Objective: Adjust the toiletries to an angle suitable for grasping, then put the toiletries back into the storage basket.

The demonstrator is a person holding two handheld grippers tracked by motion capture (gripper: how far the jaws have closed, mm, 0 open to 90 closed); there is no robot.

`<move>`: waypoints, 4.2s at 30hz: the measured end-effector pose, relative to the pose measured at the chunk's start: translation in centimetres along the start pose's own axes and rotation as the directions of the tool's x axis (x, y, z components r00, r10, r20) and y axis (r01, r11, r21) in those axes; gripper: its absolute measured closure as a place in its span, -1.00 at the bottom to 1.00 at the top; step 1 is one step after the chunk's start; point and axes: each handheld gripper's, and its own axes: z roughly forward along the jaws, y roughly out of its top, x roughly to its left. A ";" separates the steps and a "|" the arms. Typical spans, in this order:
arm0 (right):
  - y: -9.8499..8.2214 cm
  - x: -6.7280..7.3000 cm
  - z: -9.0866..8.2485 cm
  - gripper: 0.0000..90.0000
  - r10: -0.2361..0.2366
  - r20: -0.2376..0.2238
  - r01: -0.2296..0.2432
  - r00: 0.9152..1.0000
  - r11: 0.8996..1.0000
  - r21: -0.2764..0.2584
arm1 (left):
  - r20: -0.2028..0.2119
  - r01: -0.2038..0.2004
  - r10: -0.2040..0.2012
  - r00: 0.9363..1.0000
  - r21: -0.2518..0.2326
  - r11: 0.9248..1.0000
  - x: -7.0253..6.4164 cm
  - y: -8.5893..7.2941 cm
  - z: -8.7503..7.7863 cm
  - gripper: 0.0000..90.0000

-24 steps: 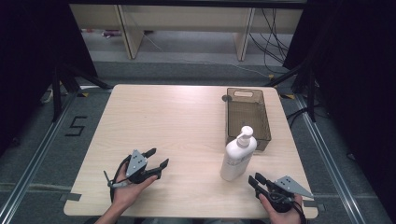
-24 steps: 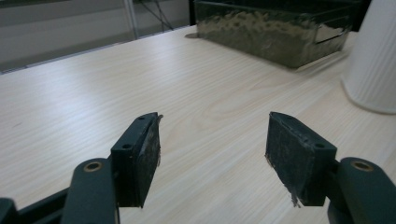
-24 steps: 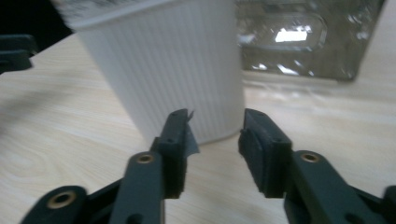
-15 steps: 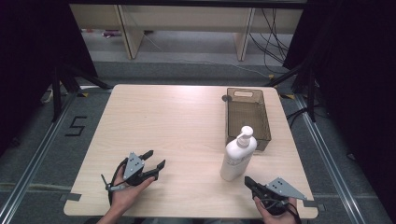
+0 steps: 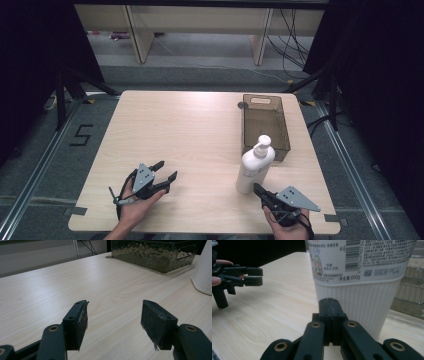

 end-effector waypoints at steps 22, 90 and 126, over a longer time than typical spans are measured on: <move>1.5 1.0 2.4 1.00 -0.014 0.017 0.014 1.000 1.000 0.007 | 0.005 0.005 -0.005 1.000 0.002 1.000 0.1 0.0 0.0 -0.18; 9.7 1.2 0.2 0.19 -0.007 0.216 0.055 0.976 0.974 -0.218 | -0.046 0.030 -0.031 0.998 -0.011 0.999 0.0 0.0 0.3 -0.21; 11.1 1.2 1.6 0.34 0.012 0.211 0.030 0.977 0.980 -0.198 | -0.039 0.020 -0.020 0.999 -0.009 1.000 0.0 0.1 0.3 -0.21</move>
